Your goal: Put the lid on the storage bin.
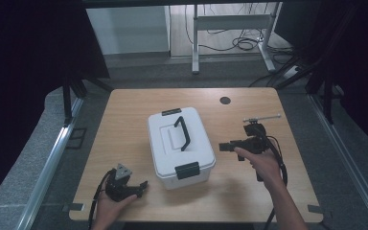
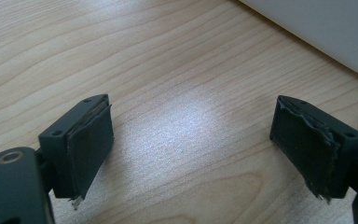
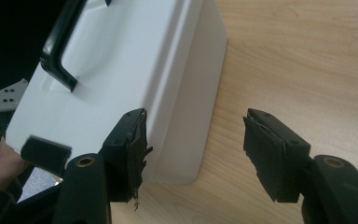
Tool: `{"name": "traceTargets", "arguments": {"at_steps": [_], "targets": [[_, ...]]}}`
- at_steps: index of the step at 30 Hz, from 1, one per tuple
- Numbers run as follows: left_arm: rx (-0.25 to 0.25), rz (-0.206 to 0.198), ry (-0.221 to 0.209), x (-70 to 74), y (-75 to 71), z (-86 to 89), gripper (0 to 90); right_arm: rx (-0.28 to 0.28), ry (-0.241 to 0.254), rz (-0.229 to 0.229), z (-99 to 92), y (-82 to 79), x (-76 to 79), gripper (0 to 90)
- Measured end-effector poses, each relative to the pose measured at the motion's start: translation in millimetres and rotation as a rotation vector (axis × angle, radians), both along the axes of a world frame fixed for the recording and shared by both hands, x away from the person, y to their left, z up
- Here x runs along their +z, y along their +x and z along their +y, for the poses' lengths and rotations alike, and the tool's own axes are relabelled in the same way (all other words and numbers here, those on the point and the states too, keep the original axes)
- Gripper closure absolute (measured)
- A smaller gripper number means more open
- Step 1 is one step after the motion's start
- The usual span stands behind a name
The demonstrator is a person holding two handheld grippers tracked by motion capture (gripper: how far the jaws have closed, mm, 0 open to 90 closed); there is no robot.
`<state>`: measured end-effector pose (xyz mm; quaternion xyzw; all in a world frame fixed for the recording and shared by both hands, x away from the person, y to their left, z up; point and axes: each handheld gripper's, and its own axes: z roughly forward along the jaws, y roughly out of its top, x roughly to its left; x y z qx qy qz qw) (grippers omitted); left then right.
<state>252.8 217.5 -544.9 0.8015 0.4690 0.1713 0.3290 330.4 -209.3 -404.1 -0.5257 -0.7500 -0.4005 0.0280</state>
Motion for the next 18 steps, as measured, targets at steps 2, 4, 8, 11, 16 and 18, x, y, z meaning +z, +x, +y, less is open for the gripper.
{"name": "traceTargets", "arguments": {"at_steps": [2,4,8,11,16,18], "targets": [[-0.002,-0.001,0.002,0.0,0.1,0.2,13.2,0.001,0.000,0.001,-4.4,-4.1,-8.2,39.3],[-0.004,0.001,0.004,0.2,0.1,0.3,13.1,0.000,0.013,0.007,-9.1,-7.2,-17.1,39.2],[-0.004,0.003,0.004,0.2,0.0,0.3,13.1,-0.013,0.026,0.036,-18.0,-8.7,-31.9,39.2],[-0.005,0.003,0.005,0.3,0.0,0.3,13.1,-0.020,0.024,0.039,-21.3,-8.9,-35.9,39.2],[-0.005,0.003,0.005,0.3,0.1,0.4,13.0,-0.012,0.042,0.045,-23.0,-7.8,-41.7,39.0],[-0.004,0.004,0.005,0.3,0.1,0.3,12.9,-0.012,0.042,0.047,-23.5,-7.0,-42.6,38.8]]}}
